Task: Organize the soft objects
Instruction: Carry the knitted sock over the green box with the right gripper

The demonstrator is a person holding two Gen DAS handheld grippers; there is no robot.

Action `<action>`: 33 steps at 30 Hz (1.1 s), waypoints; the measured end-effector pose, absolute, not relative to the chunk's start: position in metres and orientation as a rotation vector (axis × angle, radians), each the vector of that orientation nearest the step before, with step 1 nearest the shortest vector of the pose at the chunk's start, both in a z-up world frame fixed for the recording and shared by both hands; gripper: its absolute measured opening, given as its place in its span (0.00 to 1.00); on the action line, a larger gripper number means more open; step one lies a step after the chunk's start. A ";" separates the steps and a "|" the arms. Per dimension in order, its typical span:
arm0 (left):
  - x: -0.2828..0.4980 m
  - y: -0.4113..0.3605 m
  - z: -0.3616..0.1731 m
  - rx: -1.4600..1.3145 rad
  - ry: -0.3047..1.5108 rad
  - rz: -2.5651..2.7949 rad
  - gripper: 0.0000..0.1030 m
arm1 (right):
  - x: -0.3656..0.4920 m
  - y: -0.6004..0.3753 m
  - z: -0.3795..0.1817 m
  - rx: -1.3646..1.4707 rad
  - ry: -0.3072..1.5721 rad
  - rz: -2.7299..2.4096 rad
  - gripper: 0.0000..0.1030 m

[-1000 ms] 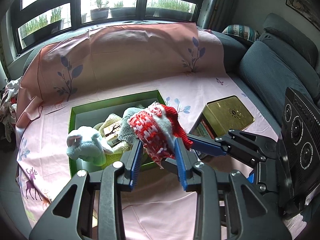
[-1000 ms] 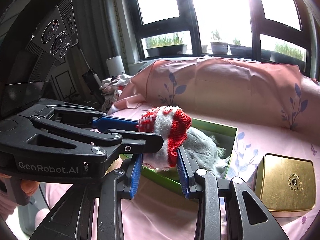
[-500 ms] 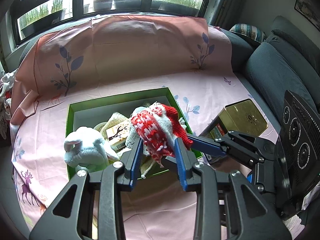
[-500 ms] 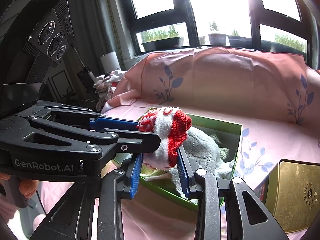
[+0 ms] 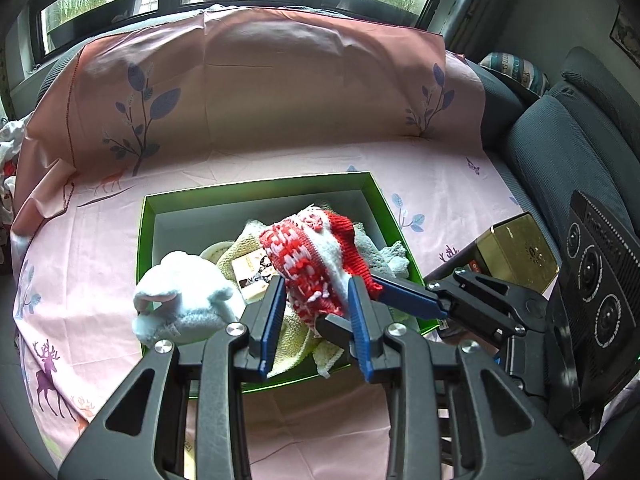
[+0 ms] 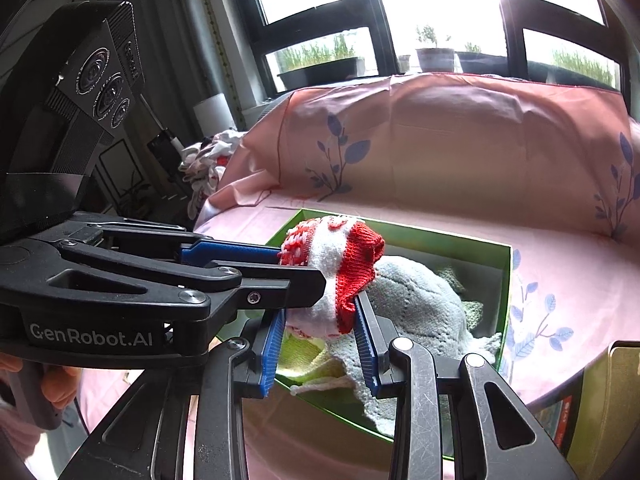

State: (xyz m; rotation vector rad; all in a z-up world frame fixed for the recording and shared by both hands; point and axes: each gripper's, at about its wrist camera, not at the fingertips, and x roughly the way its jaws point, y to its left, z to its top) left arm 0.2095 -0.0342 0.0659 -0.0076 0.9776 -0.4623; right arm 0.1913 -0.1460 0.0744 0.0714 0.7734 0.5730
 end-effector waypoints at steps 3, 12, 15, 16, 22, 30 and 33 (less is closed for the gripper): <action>0.216 -0.032 0.059 -0.003 0.989 -0.446 0.28 | 0.197 -0.140 0.068 0.074 0.790 0.569 0.34; 0.232 -0.021 0.045 -0.020 1.012 -0.418 0.28 | 0.212 -0.127 0.054 0.068 0.827 0.557 0.34; 0.234 -0.021 0.042 -0.020 1.018 -0.410 0.28 | 0.217 -0.125 0.051 0.064 0.839 0.554 0.34; 0.235 -0.021 0.040 -0.020 1.021 -0.409 0.28 | 0.218 -0.125 0.050 0.064 0.843 0.552 0.34; 0.241 -0.023 0.034 -0.015 1.037 -0.400 0.28 | 0.225 -0.128 0.040 0.090 0.876 0.539 0.34; 0.243 -0.023 0.030 -0.012 1.044 -0.391 0.28 | 0.227 -0.129 0.035 0.088 0.891 0.528 0.34; 0.243 -0.024 0.029 -0.007 1.045 -0.389 0.28 | 0.226 -0.127 0.036 0.081 0.895 0.522 0.34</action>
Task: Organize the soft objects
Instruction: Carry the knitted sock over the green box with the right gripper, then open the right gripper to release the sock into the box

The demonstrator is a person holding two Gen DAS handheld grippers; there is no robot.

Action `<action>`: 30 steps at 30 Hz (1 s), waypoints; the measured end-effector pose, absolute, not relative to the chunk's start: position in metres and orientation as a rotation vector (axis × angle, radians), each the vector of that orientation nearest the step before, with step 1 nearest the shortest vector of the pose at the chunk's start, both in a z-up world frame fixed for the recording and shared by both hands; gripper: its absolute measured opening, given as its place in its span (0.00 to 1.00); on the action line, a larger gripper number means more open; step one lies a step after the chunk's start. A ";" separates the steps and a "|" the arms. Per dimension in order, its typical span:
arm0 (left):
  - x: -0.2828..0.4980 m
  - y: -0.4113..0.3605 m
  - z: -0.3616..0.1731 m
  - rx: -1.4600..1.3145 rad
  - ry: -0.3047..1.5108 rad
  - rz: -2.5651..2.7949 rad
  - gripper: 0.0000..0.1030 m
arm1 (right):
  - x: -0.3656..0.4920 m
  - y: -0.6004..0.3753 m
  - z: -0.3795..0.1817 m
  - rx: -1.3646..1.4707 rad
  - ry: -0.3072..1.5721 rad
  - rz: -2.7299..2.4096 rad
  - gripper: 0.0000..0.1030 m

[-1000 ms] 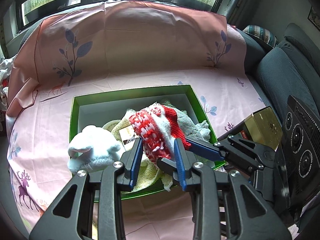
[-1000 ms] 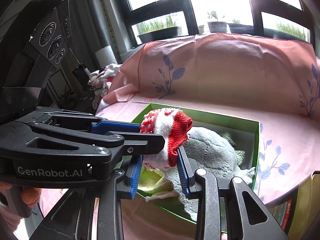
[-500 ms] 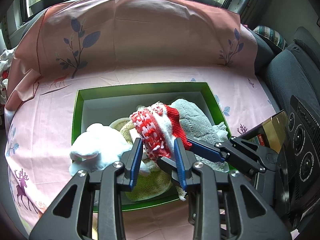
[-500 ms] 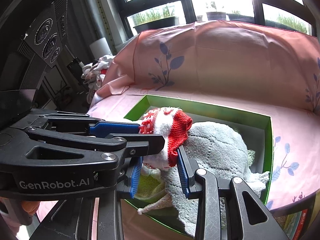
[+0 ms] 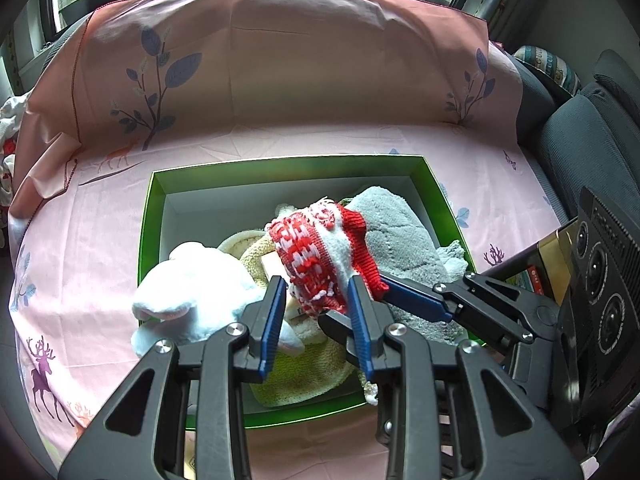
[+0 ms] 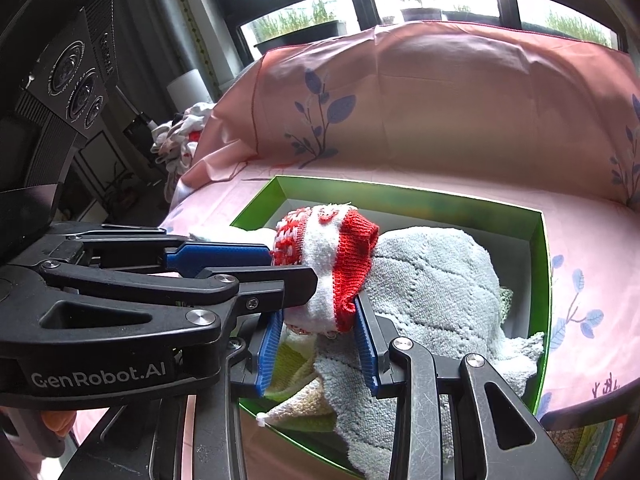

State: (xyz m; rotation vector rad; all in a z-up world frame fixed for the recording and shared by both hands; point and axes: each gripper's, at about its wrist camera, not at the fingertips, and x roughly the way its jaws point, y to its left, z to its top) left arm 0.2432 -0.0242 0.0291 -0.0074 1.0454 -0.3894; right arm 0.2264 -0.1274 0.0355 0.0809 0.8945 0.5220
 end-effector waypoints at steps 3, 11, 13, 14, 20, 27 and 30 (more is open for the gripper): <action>0.243 -0.025 0.029 -0.007 1.047 -0.387 0.29 | 0.225 -0.127 0.036 0.082 0.898 0.518 0.34; 0.239 -0.027 0.027 0.012 1.045 -0.360 0.44 | 0.221 -0.125 0.038 0.051 0.905 0.492 0.39; 0.238 -0.026 0.027 0.014 1.042 -0.355 0.53 | 0.219 -0.127 0.040 0.051 0.901 0.480 0.44; 0.237 -0.026 0.028 0.017 1.038 -0.354 0.56 | 0.218 -0.128 0.040 0.051 0.899 0.476 0.46; 0.230 -0.027 0.035 0.021 1.024 -0.357 0.59 | 0.212 -0.135 0.045 0.045 0.893 0.436 0.46; 0.216 -0.030 0.047 0.048 0.991 -0.343 0.72 | 0.196 -0.142 0.055 0.026 0.883 0.377 0.47; 0.207 -0.029 0.052 0.059 0.980 -0.329 0.72 | 0.187 -0.145 0.061 0.020 0.878 0.352 0.60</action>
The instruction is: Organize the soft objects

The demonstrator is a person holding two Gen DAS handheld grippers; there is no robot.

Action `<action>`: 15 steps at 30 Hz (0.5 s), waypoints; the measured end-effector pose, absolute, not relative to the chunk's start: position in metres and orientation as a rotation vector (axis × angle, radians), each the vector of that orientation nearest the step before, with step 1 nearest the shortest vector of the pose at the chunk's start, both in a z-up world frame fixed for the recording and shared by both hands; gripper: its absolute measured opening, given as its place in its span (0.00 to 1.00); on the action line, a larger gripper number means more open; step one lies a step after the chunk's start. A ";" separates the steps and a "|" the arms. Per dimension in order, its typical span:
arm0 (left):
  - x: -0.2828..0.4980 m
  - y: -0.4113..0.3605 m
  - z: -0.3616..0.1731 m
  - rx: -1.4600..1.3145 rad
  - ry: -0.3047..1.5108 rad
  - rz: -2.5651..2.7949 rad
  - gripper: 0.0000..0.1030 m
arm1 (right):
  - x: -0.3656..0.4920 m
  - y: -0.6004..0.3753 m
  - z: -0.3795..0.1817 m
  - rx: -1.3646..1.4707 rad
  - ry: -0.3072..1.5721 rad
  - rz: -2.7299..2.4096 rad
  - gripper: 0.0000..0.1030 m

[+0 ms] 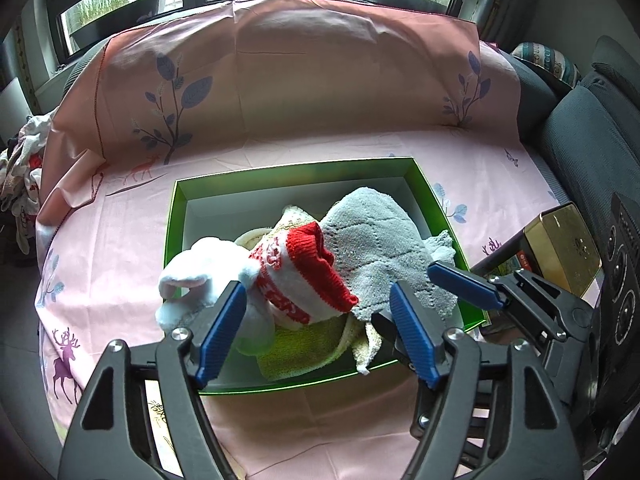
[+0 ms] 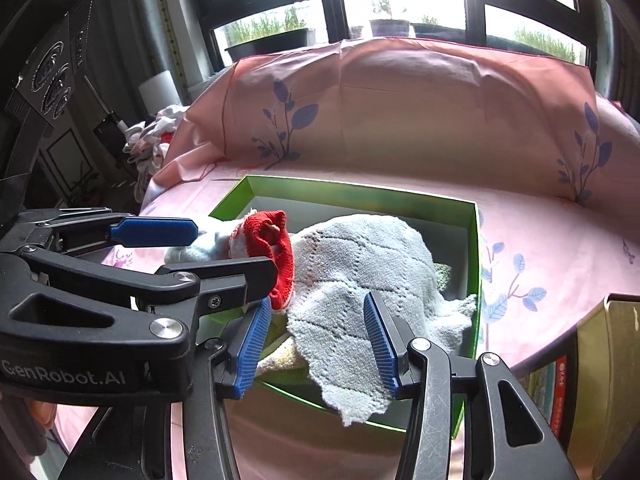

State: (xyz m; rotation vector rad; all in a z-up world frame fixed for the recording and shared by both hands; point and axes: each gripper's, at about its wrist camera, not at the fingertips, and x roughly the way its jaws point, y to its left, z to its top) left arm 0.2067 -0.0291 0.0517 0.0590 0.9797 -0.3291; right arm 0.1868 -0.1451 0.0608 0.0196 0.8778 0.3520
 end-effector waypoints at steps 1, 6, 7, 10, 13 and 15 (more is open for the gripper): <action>0.203 -0.028 0.053 0.060 0.976 -0.325 0.72 | 0.184 -0.147 0.063 0.020 0.875 0.339 0.64; 0.185 -0.023 0.058 0.062 0.960 -0.298 0.83 | 0.166 -0.154 0.075 0.024 0.874 0.292 0.70; 0.181 -0.021 0.059 0.064 0.955 -0.293 0.83 | 0.163 -0.155 0.077 0.022 0.875 0.284 0.70; 0.170 -0.016 0.062 0.069 0.948 -0.272 0.83 | 0.153 -0.157 0.084 0.014 0.879 0.258 0.73; 0.159 -0.011 0.065 0.054 0.947 -0.261 0.83 | 0.142 -0.160 0.089 0.006 0.881 0.246 0.79; 0.152 -0.007 0.066 0.044 0.949 -0.253 0.83 | 0.136 -0.161 0.092 -0.003 0.890 0.227 0.79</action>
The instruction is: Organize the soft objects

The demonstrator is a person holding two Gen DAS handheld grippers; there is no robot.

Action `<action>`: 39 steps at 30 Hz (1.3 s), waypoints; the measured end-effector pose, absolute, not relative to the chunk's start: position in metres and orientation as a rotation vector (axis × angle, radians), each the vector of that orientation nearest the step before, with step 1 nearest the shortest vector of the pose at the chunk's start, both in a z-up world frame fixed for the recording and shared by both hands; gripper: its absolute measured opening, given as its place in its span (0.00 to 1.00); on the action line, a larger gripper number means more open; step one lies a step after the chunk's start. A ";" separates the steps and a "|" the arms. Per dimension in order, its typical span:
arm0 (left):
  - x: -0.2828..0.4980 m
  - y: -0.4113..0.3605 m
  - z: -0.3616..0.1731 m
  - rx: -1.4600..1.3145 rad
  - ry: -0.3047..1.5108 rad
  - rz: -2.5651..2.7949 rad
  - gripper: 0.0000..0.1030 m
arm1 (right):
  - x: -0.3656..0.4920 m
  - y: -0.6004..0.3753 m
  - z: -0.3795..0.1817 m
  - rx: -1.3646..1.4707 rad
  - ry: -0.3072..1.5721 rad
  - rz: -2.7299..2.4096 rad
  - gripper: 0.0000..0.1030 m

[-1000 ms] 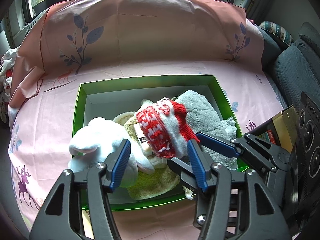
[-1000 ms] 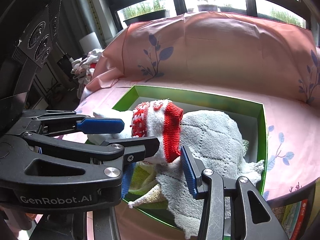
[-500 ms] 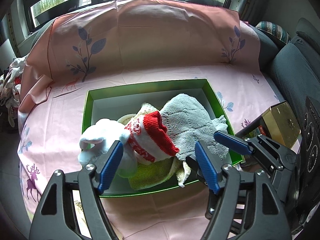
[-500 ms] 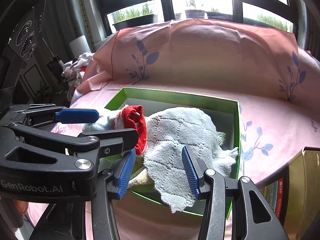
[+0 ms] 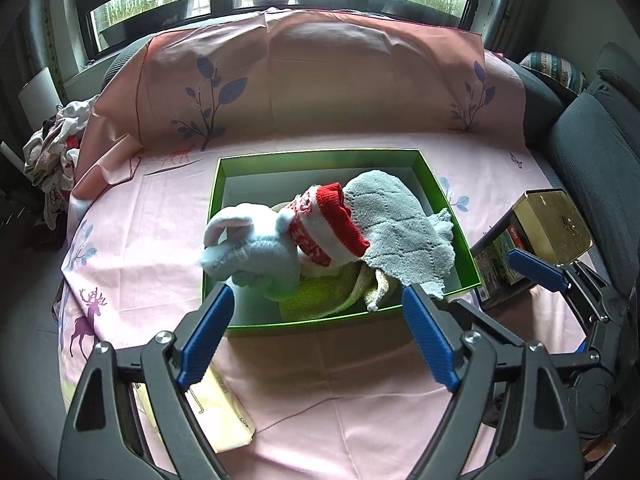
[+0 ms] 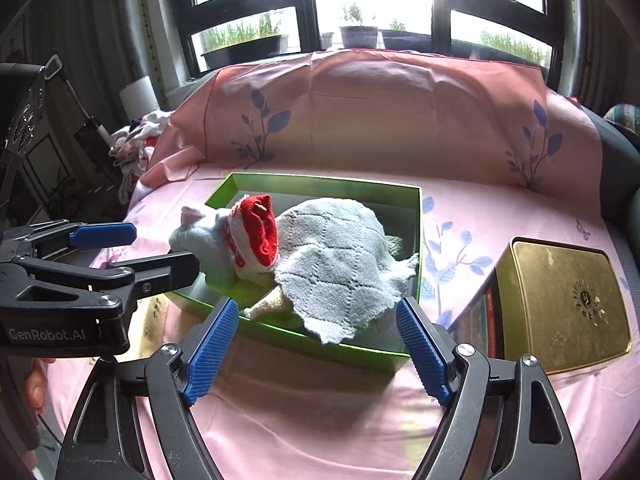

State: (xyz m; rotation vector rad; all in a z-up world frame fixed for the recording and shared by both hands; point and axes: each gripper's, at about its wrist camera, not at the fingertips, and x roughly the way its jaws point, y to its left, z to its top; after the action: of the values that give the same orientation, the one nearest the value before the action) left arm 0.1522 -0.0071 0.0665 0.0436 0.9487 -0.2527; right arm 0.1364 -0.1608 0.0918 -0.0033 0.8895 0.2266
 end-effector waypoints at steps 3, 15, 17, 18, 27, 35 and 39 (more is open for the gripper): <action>0.144 -0.001 0.068 0.034 0.957 -0.234 0.84 | 0.128 -0.163 0.096 -0.003 0.897 0.214 0.79; 0.107 0.030 0.101 0.002 0.947 -0.187 0.98 | 0.100 -0.173 0.130 0.048 0.883 0.198 0.82; 0.100 0.034 0.106 -0.005 0.932 -0.181 0.99 | 0.097 -0.173 0.132 0.051 0.878 0.192 0.91; 0.097 0.035 0.107 -0.011 0.931 -0.187 0.99 | 0.096 -0.173 0.133 0.054 0.877 0.189 0.91; 0.076 0.015 0.094 0.027 0.937 -0.188 0.99 | 0.085 -0.183 0.125 0.067 0.924 0.117 0.91; 0.063 -0.001 0.083 0.035 0.911 -0.134 0.99 | 0.072 -0.197 0.114 0.058 0.960 0.072 0.91; 0.059 -0.005 0.079 0.020 0.903 -0.138 0.99 | 0.066 -0.199 0.114 0.039 0.963 0.062 0.91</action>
State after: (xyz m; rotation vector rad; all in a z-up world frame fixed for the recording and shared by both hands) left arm 0.0587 -0.0055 0.0795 0.0204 0.9032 -0.1377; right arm 0.0662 -0.1989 0.1142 0.0390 0.9634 0.0618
